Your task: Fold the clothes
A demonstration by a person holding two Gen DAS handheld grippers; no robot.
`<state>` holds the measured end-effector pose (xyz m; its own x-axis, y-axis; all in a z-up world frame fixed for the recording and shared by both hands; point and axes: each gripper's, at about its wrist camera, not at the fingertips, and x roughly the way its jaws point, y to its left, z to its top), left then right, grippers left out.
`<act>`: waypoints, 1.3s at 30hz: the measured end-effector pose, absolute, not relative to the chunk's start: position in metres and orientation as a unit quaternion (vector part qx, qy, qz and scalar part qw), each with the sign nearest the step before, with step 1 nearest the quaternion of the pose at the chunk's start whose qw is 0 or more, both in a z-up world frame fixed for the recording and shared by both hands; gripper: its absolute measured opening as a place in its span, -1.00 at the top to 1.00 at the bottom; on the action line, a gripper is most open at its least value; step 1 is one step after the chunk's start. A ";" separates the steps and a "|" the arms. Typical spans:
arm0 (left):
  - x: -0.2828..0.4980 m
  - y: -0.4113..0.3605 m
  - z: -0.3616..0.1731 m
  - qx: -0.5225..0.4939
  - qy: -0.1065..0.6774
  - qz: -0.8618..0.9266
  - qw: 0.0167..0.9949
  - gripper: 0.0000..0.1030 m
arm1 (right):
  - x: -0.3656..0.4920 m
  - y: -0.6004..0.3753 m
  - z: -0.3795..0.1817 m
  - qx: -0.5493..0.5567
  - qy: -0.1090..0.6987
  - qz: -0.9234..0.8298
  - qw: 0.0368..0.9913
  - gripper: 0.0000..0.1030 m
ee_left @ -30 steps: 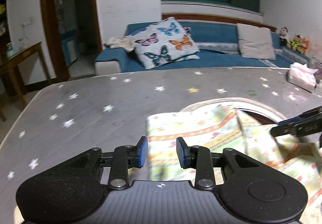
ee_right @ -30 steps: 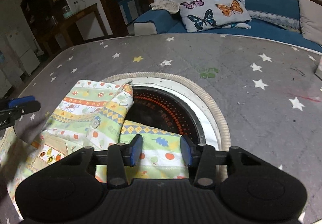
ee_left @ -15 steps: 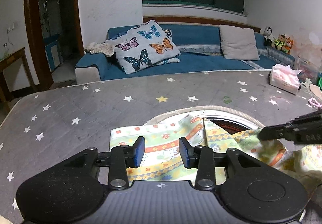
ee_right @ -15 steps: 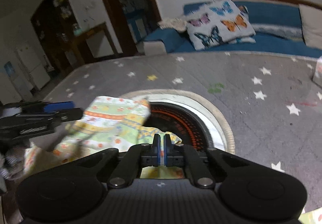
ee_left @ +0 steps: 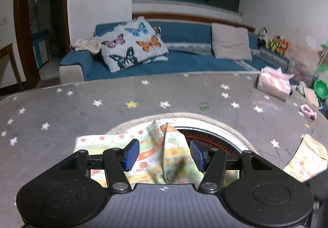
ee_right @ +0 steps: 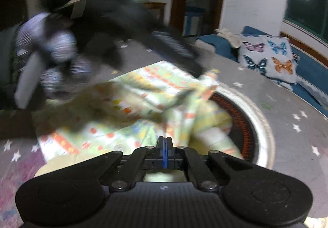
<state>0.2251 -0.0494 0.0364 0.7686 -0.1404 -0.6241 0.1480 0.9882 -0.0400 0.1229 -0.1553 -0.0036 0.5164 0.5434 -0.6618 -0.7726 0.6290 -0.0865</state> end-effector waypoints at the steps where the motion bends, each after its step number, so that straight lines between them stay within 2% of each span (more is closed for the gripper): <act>1: 0.230 -0.053 0.032 0.009 0.338 -0.075 0.938 -0.10 | 0.122 -0.152 -0.006 -0.194 0.304 0.388 0.848 1.00; 2: 0.234 -0.055 0.027 0.009 0.345 -0.073 0.936 -0.03 | 0.122 -0.151 -0.008 -0.194 0.306 0.389 0.847 1.00; 3: 0.239 -0.056 0.021 0.007 0.353 -0.075 0.933 0.23 | 0.123 -0.151 -0.009 -0.191 0.309 0.389 0.847 1.00; 5: 0.245 -0.055 0.010 0.005 0.367 -0.073 0.927 0.43 | 0.126 -0.156 -0.005 -0.172 0.312 0.390 0.849 1.00; 7: 0.247 -0.050 0.002 0.005 0.373 -0.067 0.925 0.49 | 0.129 -0.162 0.001 -0.152 0.314 0.391 0.851 0.99; 9: 0.246 -0.046 -0.004 0.006 0.378 -0.063 0.924 0.66 | 0.133 -0.173 0.009 -0.127 0.313 0.388 0.858 0.96; 12: 0.244 -0.039 -0.009 0.007 0.384 -0.058 0.922 0.72 | 0.145 -0.197 0.029 -0.081 0.300 0.363 0.879 0.93; 14: 0.242 -0.034 -0.011 0.005 0.386 -0.056 0.921 0.72 | 0.157 -0.211 0.036 -0.068 0.301 0.337 0.889 0.85; 20: 0.234 -0.016 -0.007 -0.008 0.381 -0.047 0.923 0.70 | 0.193 -0.227 0.024 -0.047 0.359 0.313 0.878 0.84; 28: 0.237 0.023 0.006 -0.011 0.361 -0.002 0.933 0.68 | 0.207 -0.207 0.011 -0.058 0.369 0.326 0.868 0.80; 31: 0.243 0.037 0.006 -0.019 0.360 0.018 0.933 0.52 | 0.213 -0.201 0.006 -0.071 0.374 0.321 0.867 0.80; 33: 0.247 0.047 0.006 -0.025 0.360 0.030 0.932 0.34 | 0.220 -0.201 0.002 -0.075 0.374 0.311 0.870 0.80; 35: 0.251 0.053 0.004 -0.026 0.362 0.037 0.931 0.33 | 0.223 -0.200 0.003 -0.085 0.361 0.302 0.878 0.95; 39: 0.257 0.059 -0.002 -0.026 0.369 0.043 0.928 0.31 | 0.213 -0.194 0.015 -0.134 0.305 0.278 0.901 0.97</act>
<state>0.2570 0.0590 -0.0019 0.7235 0.0611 -0.6876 -0.0990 0.9950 -0.0158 0.2134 -0.1938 0.0153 0.6593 0.4197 -0.6239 -0.5836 0.8088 -0.0725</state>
